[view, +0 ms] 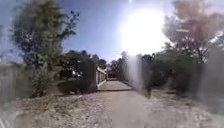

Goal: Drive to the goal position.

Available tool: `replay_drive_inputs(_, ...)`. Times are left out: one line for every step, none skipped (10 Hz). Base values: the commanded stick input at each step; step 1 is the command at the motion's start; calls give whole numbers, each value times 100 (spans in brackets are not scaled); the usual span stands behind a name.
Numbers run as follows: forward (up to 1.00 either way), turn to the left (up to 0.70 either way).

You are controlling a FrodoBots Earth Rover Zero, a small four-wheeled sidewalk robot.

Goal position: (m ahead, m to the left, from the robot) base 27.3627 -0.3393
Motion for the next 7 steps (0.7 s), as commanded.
replay_drive_inputs(70, 0)
replay_drive_inputs(70, 0)
replay_drive_inputs(70, 0)
replay_drive_inputs(70, 0)
replay_drive_inputs(70, 0)
replay_drive_inputs(70, 0)
replay_drive_inputs(70, 0)
